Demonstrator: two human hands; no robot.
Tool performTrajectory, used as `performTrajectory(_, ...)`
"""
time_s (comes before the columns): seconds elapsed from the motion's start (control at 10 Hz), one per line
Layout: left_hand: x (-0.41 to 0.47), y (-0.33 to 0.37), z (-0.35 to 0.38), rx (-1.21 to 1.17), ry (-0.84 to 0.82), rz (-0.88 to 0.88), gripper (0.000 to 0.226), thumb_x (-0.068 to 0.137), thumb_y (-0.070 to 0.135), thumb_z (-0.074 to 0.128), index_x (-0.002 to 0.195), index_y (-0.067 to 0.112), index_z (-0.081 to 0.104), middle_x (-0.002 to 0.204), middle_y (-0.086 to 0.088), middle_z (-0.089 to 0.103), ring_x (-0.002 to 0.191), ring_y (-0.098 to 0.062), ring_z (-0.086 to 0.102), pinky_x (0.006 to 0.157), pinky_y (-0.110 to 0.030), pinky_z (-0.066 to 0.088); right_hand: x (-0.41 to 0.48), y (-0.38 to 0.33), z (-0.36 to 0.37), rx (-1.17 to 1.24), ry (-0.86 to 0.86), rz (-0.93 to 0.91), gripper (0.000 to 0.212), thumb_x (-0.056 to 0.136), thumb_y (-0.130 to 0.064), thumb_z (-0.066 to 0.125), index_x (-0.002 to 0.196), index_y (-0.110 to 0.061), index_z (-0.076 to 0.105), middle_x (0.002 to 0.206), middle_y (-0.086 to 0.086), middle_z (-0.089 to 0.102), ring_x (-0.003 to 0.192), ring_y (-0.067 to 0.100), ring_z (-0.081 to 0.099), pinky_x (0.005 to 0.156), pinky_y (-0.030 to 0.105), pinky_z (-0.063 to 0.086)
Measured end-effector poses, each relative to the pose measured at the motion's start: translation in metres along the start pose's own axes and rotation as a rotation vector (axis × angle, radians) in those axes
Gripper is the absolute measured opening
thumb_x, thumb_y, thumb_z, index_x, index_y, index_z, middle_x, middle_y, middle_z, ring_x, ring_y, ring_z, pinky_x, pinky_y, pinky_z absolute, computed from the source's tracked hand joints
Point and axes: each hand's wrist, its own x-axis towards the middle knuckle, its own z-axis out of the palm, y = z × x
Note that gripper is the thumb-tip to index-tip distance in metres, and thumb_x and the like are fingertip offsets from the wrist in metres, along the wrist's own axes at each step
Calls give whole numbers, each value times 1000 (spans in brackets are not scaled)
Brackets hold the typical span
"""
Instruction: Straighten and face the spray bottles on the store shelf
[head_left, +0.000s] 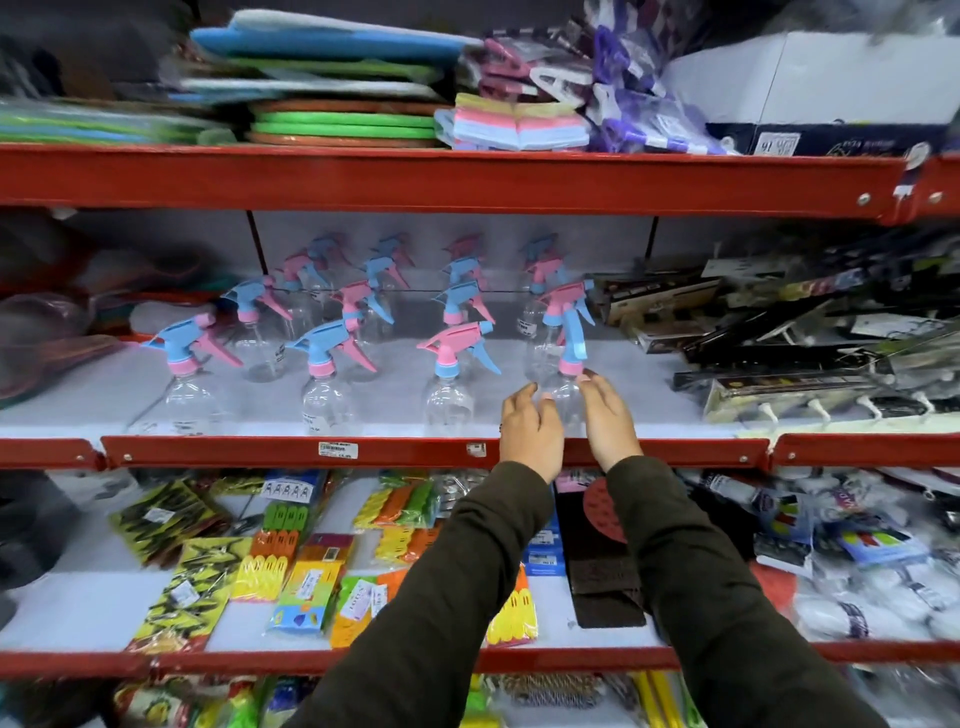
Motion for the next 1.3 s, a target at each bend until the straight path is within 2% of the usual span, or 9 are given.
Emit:
performTrajectory(0.1,7,0,1,11,-16,-7,49,99,28,32,145,10,34,150,-14,35,139,-26,36,115,-30,23,-4,-1,-2,-22,-37,-12,39,101,-30,43,132,-10,57,137,12,61,129,28,55,114,46,40)
performTrajectory(0.2,14,1,1,29,-49,-4,50,100,27,30,147,10,33,153,-13,35,141,-25,33,117,-30,21,-9,5,-5,-41,14,-17,40,101,-30,43,136,-14,55,140,10,58,127,25,54,114,42,41)
performTrajectory(0.3,21,4,0,44,-95,-2,50,100,25,29,147,8,33,155,-14,35,143,-26,31,120,-33,21,-13,9,-7,-82,52,-30,40,100,-28,46,137,-15,54,141,9,55,119,17,52,104,29,38)
performTrajectory(0.4,27,5,-1,33,-116,0,46,101,25,29,142,8,42,150,-15,43,139,-28,39,116,-32,27,-17,11,-9,-90,66,-21,37,98,-28,49,133,-17,57,137,11,54,114,17,52,101,29,37)
performTrajectory(0.5,28,4,-2,-8,-105,0,44,101,28,29,137,10,47,146,-14,48,136,-29,42,113,-32,28,-16,11,-10,-94,107,-3,37,97,-31,50,132,-19,56,138,11,46,120,23,51,100,28,34)
performTrajectory(0.7,23,-1,-2,-5,38,42,41,101,28,29,132,10,49,136,-14,50,129,-26,41,109,-30,26,-12,5,-5,-90,40,-10,48,100,-26,45,147,-16,44,154,9,43,141,23,42,115,33,31)
performTrajectory(0.8,23,0,-3,25,-22,73,40,100,21,28,128,5,53,135,-16,55,129,-28,43,110,-31,28,-17,6,-3,-83,35,-3,52,100,-24,46,150,-15,39,158,7,41,142,22,41,114,31,31)
performTrajectory(1.0,22,3,-2,16,-84,40,41,100,24,29,129,8,54,140,-16,53,132,-28,44,113,-33,29,-24,9,-7,-132,70,-15,51,99,-22,48,149,-14,42,153,11,44,137,23,45,104,24,31)
performTrajectory(1.3,15,6,-3,27,-99,15,53,100,31,31,149,12,29,159,-9,28,147,-23,25,122,-34,16,-31,8,-11,-126,117,-14,50,98,-20,48,147,-14,44,152,12,45,134,24,47,106,28,33)
